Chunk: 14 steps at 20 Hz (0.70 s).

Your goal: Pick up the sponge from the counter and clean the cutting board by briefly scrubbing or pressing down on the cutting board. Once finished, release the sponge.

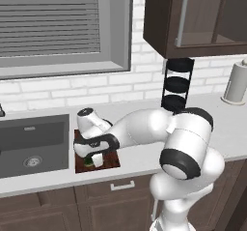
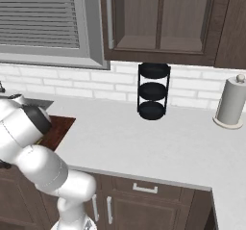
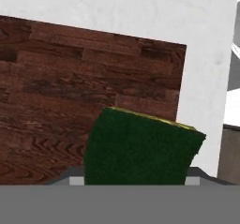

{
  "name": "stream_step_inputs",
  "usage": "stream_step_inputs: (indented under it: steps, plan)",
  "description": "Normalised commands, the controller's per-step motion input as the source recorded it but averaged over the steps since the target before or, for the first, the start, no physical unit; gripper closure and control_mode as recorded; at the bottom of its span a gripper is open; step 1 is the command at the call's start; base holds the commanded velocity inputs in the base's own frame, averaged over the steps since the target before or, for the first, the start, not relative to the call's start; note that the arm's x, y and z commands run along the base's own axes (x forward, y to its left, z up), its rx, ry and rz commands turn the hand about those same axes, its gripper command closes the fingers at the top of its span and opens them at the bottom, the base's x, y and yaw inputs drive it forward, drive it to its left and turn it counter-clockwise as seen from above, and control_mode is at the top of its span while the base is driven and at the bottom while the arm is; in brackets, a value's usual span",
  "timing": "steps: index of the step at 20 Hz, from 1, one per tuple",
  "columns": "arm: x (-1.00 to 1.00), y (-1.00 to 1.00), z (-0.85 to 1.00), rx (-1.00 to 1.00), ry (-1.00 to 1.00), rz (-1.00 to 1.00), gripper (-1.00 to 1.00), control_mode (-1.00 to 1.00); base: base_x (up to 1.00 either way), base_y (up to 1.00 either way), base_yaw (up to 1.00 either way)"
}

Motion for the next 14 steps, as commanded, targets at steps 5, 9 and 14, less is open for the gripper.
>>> stream_step_inputs:
  steps: [5, 9, 14]
  plan:
    - [0.14, 0.26, 0.00, -0.07, 0.00, -0.09, 1.00, -1.00, 0.00, 0.00, 0.00]
    - [0.02, 0.00, 0.00, 0.00, 0.00, 0.00, 1.00, -1.00, 0.00, 0.00, 0.00]
    - [0.00, 0.00, -0.19, 0.00, -0.05, 0.00, 1.00, -1.00, 0.00, 0.00, 0.00]
